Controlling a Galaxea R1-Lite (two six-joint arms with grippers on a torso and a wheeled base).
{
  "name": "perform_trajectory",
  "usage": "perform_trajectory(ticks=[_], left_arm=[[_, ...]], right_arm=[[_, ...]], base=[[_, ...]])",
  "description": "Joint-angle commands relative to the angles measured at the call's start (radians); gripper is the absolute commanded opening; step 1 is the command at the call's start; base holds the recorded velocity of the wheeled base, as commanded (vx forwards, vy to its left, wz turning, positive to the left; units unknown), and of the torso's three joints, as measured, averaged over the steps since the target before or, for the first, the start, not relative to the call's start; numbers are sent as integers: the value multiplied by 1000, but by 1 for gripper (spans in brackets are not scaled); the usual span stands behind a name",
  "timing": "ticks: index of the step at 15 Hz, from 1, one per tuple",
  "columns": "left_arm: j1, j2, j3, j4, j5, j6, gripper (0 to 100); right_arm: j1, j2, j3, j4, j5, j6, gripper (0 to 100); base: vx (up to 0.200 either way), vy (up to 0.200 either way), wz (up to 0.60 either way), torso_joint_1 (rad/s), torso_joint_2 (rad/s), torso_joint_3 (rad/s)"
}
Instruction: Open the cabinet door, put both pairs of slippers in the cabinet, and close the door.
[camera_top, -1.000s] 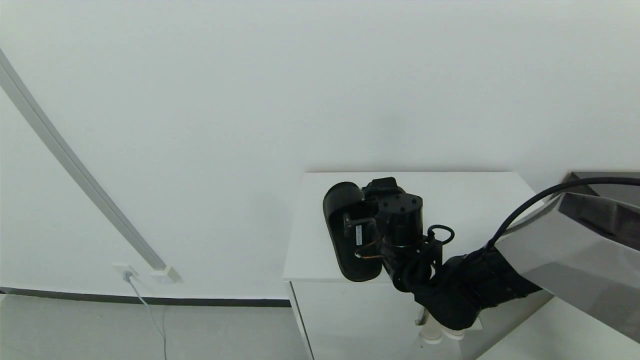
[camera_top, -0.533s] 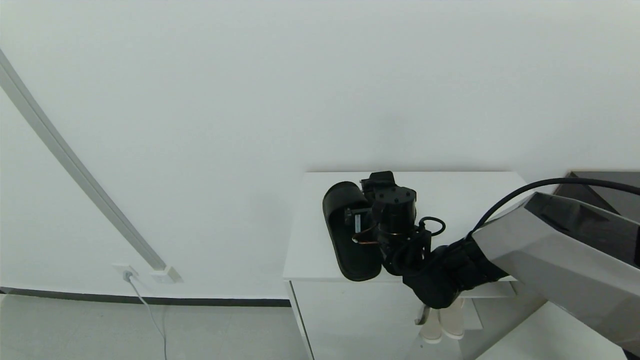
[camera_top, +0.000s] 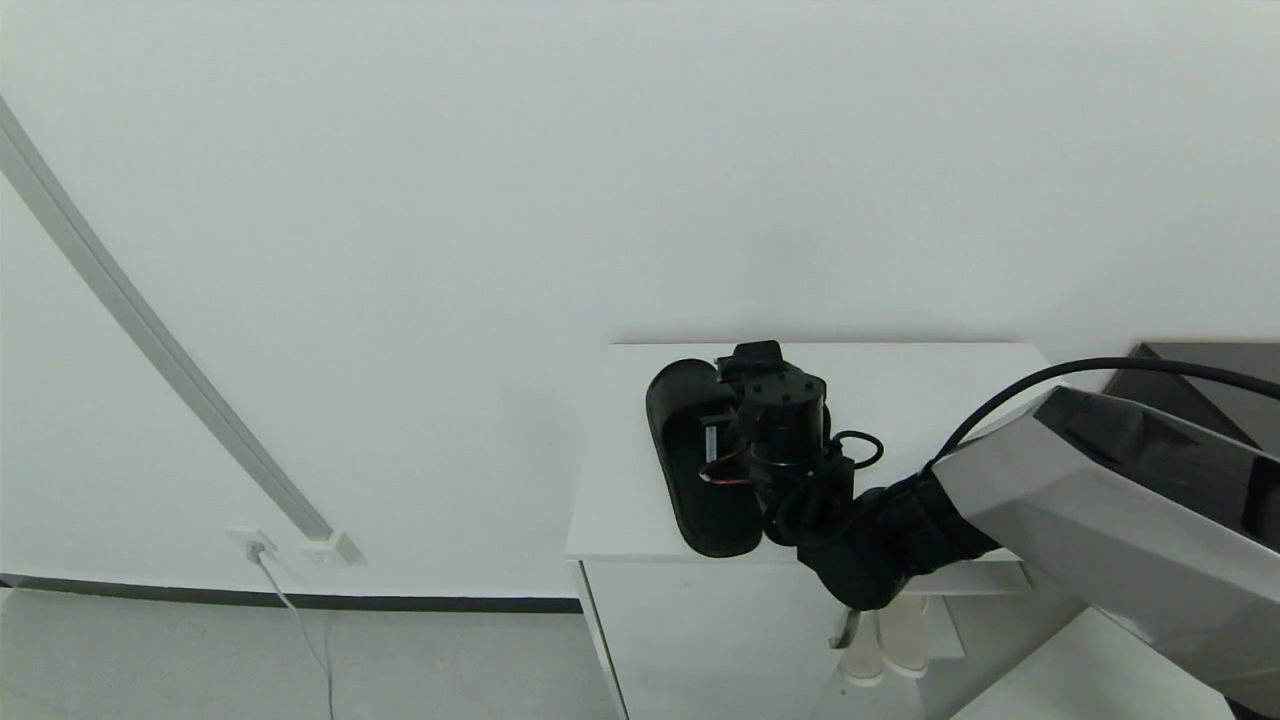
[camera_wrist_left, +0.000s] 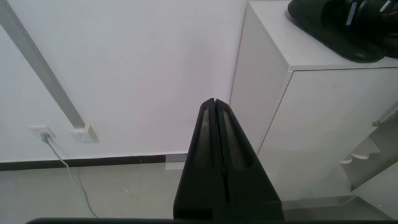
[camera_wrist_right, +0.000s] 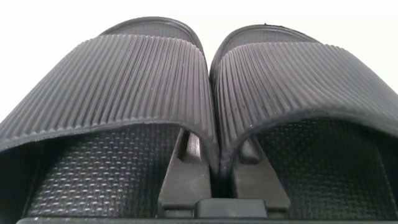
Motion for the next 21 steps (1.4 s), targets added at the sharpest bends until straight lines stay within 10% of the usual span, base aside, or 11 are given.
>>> perform_trajectory(ticks=[1, 14, 21], left_arm=[[0, 1, -2, -1, 0, 0, 0], [0, 1, 0, 0, 0, -1, 0], [0, 1, 0, 0, 0, 0, 0]], right_arm=[[0, -24, 3, -1, 0, 0, 0], [49, -662, 724, -1, 355, -20, 0], [90, -655, 749, -1, 371, -18, 0]], base=[[0, 0, 0, 0, 0, 0], [0, 0, 0, 0, 0, 0], [0, 0, 0, 0, 0, 0]])
